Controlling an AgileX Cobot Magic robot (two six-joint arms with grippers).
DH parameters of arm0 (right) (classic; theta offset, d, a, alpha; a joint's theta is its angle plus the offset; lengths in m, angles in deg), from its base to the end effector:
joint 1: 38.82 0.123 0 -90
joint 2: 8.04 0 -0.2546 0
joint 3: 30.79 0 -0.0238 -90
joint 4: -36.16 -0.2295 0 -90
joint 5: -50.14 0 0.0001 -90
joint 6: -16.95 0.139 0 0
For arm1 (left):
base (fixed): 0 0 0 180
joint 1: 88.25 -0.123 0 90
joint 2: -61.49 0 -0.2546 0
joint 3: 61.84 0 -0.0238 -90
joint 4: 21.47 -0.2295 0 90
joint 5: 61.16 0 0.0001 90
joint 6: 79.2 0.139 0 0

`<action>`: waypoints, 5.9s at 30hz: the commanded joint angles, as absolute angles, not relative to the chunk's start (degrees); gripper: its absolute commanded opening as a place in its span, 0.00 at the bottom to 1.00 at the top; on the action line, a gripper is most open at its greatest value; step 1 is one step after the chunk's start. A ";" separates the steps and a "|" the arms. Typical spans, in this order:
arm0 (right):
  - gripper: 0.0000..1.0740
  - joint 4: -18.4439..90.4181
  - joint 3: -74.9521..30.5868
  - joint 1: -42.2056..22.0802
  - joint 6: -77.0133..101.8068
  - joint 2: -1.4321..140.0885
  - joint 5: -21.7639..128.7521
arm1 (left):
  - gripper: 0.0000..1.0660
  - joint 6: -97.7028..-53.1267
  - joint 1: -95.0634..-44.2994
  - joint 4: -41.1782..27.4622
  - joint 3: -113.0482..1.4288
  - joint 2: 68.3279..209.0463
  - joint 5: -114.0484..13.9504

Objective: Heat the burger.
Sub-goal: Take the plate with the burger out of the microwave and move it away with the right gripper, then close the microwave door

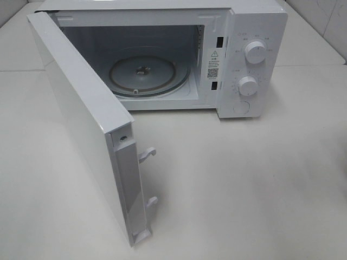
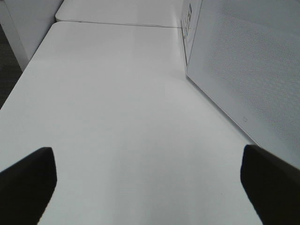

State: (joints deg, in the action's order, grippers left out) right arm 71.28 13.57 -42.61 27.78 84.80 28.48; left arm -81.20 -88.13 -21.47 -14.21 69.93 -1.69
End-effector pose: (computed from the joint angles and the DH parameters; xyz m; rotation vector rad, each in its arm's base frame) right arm 0.2404 -0.0456 0.1017 -0.3774 2.7121 -0.4225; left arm 0.0507 -0.0001 0.2482 -0.0331 2.0164 -0.0235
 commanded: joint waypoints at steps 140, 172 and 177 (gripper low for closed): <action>0.93 35.70 16.78 -39.46 16.55 -0.80 -10.30 | 0.95 -81.37 -88.25 -21.81 -14.10 69.07 -1.86; 0.92 35.70 16.78 -39.46 16.61 -0.80 -10.30 | 0.93 -81.20 -88.25 -21.47 -17.02 77.90 -19.45; 0.92 35.70 16.78 -39.46 16.61 -0.80 -10.30 | 0.72 -77.31 -88.25 -21.81 -12.15 85.12 -34.52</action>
State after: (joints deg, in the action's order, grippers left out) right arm 35.13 16.66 -39.57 15.98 0.46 -10.65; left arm -78.62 -88.13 -21.98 -14.56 82.59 -27.07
